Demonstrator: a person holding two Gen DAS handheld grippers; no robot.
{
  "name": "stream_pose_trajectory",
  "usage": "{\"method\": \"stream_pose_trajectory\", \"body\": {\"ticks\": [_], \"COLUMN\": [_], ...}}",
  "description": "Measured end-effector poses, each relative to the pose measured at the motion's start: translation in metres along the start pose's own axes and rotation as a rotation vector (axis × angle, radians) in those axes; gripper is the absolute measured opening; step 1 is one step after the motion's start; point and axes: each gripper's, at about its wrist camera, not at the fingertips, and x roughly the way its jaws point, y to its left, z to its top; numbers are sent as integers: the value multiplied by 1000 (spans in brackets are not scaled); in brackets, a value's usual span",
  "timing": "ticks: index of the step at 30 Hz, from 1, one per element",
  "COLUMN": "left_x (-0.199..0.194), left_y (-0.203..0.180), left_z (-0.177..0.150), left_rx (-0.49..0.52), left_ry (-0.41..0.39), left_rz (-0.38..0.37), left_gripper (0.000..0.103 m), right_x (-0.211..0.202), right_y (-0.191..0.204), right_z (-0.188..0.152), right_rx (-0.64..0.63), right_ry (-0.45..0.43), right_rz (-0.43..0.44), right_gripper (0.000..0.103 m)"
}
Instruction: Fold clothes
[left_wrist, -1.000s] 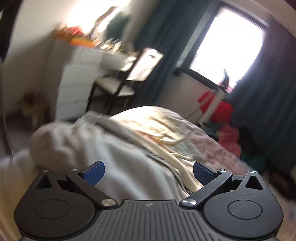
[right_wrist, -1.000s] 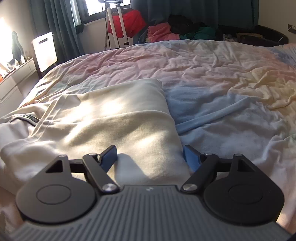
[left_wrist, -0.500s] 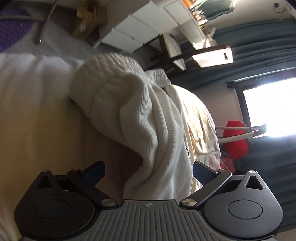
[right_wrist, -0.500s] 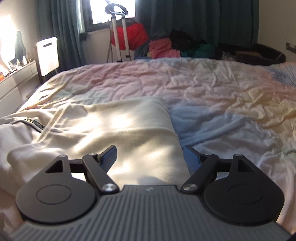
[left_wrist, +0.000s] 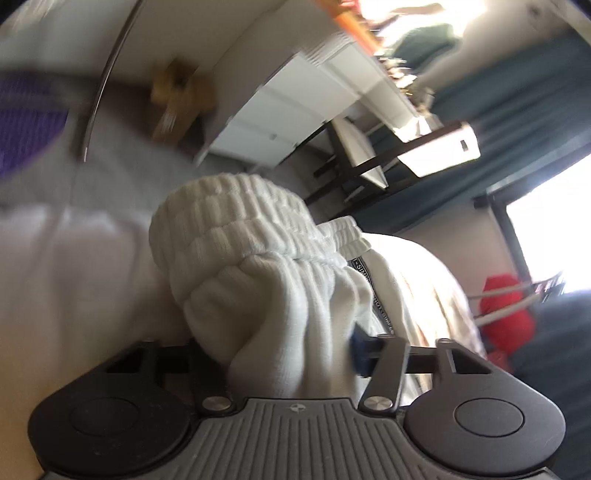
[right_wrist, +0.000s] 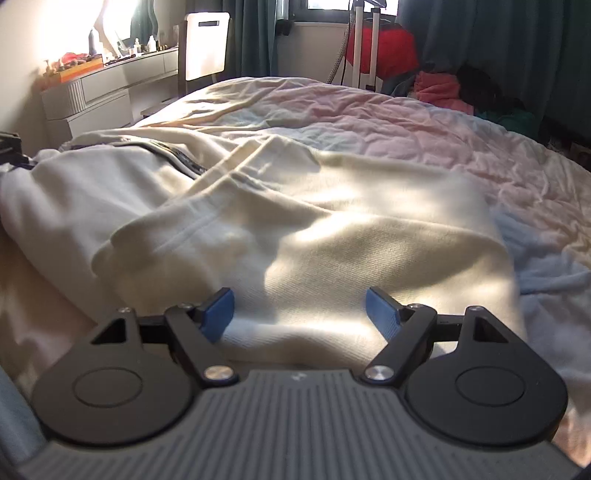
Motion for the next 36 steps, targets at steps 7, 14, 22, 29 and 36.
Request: {"method": "stream_pose_trajectory", "body": {"ticks": [7,14,22,29,36], "left_x": [-38,-112,-169,-148,-61], "left_y": [-61,-163,-280,-332,-328], "left_z": [-25,-90,-221,-377,-503], "left_rx": [333,676,873,1130,1429], "left_ry": [-189,-466,-587,-600,-429], "left_rz": [75,-25,-284,-451,-503], "left_gripper": [32,28,24,23,22], "right_x": [-9,-61,-94,-119,-130], "right_y": [-9,-63,-167,-242,-271], "right_z": [4,17,9,-27,-49], "right_rx": [23,179,577,929,1065], "right_ry": [-12,-120,-203,-291,-392], "right_rz": [6,-116,-236,-393,-475], "right_gripper": [82,82,82,82,84]}}
